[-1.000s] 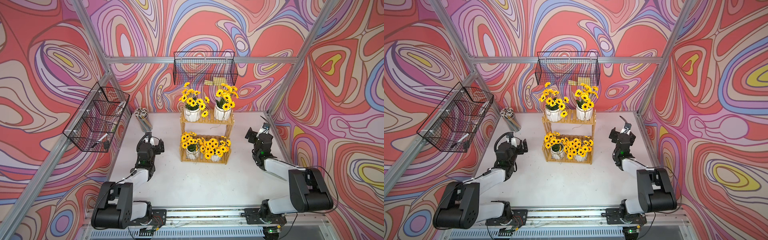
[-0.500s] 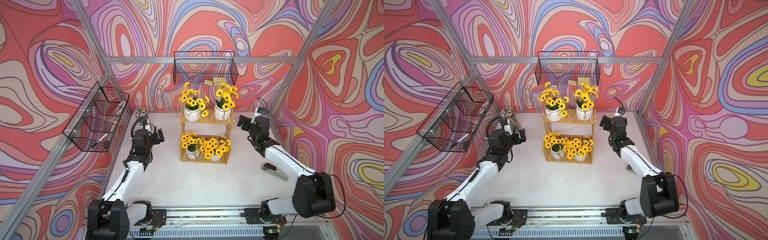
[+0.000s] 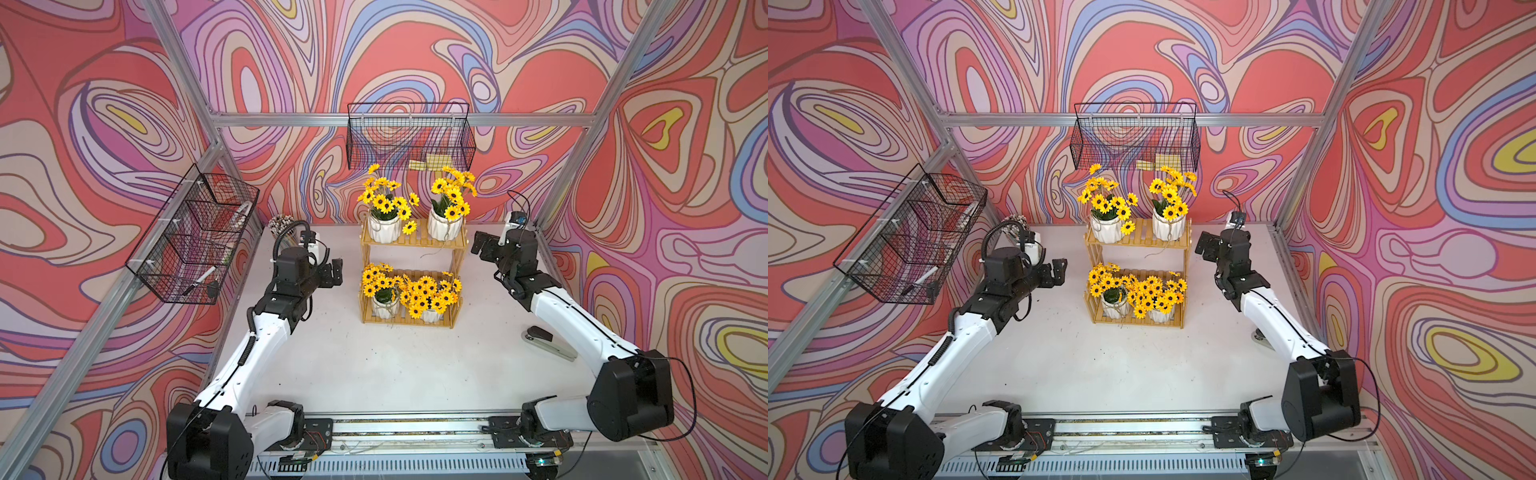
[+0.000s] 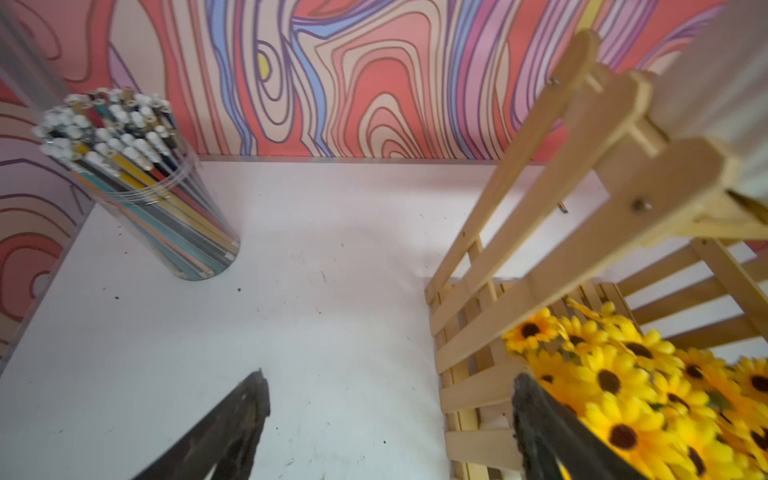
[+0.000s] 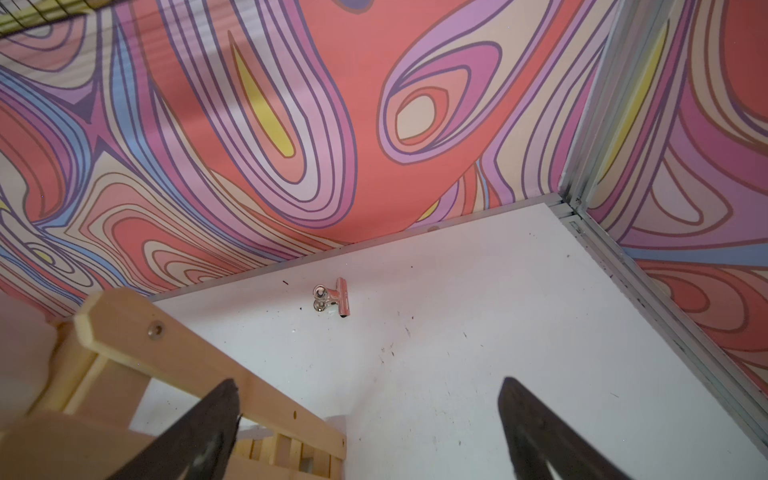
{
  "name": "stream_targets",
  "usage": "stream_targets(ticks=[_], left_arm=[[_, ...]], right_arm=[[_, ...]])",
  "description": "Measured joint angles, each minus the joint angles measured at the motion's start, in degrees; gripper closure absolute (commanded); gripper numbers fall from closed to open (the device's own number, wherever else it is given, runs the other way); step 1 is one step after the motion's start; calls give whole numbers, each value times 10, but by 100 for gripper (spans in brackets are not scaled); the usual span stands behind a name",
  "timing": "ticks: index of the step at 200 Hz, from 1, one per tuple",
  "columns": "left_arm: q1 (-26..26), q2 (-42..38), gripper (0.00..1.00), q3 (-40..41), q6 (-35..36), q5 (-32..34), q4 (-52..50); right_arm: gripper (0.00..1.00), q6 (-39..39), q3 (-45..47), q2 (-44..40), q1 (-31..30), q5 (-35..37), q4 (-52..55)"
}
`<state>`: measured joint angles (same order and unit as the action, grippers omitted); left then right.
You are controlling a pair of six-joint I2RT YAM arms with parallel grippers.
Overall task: Take the sunflower pots off the shelves
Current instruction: Adjust the shelf at the center of the board.
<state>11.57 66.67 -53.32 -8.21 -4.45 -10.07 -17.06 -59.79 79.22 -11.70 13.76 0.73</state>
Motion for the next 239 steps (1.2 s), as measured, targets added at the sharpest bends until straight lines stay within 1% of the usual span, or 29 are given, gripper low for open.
stream_targets(ticks=[23, 43, 66, 82, 134, 157, 182, 202, 239], left_arm=[[28, -10, 12, -12, 9, -1, -64], [31, -39, 12, -13, 9, -6, -103], [32, -80, 13, -14, 9, -21, -125], [36, -88, 15, -19, 9, -35, -146], [86, -46, 19, -29, 11, -54, -188], [88, -36, 21, -29, 11, -61, -189], [88, -30, 25, -29, 11, -65, -188], [88, -12, 28, -29, 11, -72, -186], [88, 19, 31, -29, 12, -76, -180]], right_arm=[[2, -2, -1, 0, 0, 6, 20], [2, -6, -8, 3, 0, 6, 32], [2, -11, -21, 13, 0, 5, 39], [2, -15, -25, 19, 0, 5, 40], [2, -20, -26, 24, 0, 6, 49], [3, -21, -26, 24, 0, 6, 53], [4, -22, -29, 28, 0, 4, 55], [4, -22, -29, 30, 0, 2, 56], [5, -22, -29, 32, 0, 1, 64]])
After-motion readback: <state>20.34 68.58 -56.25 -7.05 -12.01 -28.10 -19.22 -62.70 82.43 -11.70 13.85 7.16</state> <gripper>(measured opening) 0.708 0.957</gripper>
